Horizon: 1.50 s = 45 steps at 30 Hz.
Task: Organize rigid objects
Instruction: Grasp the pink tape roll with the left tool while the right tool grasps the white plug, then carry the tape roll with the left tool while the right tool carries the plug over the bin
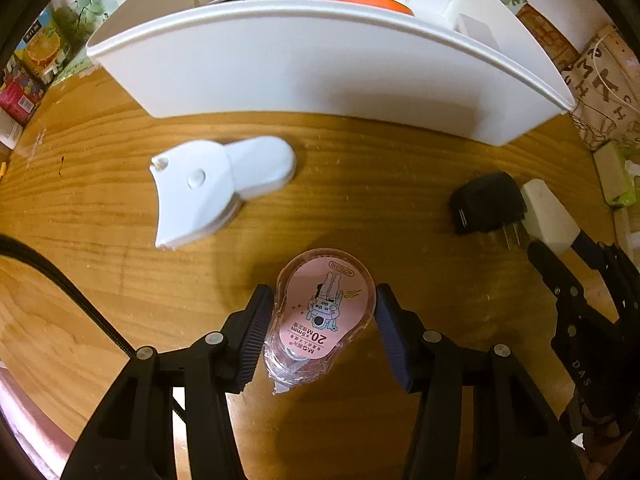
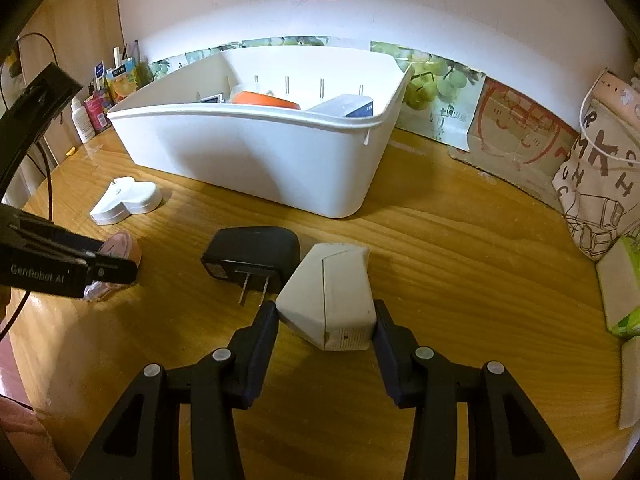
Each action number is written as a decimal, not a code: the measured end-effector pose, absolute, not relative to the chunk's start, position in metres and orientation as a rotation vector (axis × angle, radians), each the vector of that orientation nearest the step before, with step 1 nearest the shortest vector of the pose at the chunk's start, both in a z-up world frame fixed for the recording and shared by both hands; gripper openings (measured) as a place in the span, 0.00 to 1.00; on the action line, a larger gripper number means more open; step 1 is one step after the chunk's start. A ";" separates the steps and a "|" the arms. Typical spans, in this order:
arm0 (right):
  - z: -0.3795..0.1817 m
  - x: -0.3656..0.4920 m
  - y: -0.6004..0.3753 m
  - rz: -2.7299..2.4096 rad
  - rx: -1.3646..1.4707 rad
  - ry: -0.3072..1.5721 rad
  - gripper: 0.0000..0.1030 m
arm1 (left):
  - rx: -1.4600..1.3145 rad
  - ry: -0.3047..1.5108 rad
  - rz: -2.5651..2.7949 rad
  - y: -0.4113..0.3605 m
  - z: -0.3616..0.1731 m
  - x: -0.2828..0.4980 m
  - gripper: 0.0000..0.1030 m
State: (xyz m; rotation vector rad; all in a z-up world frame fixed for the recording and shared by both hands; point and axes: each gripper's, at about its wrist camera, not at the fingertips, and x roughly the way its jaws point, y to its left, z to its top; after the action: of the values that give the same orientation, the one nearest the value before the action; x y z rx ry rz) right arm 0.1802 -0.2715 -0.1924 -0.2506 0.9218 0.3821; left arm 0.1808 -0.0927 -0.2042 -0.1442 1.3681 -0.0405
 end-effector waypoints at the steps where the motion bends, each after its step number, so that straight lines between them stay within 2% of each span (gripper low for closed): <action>1: -0.191 0.179 -0.271 0.380 -0.254 0.918 0.45 | -0.145 1.368 -0.039 -0.092 -0.205 0.176 0.54; 12: -0.173 0.159 -0.263 0.368 -0.312 0.866 0.45 | -0.144 1.325 -0.076 -0.077 -0.190 0.139 0.54; 20: -0.155 0.141 -0.245 0.364 -0.363 0.832 0.46 | -0.094 1.270 -0.112 -0.057 -0.153 0.140 0.54; 45: -0.075 0.181 -0.151 0.359 -0.356 0.648 0.46 | -0.012 1.092 -0.183 0.007 -0.078 0.219 0.54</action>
State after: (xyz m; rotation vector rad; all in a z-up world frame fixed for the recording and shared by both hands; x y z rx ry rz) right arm 0.1808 -0.1512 -0.0747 -0.3564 0.6483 0.3594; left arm 0.2194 0.0068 -0.0779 -0.0120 1.0922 -0.1827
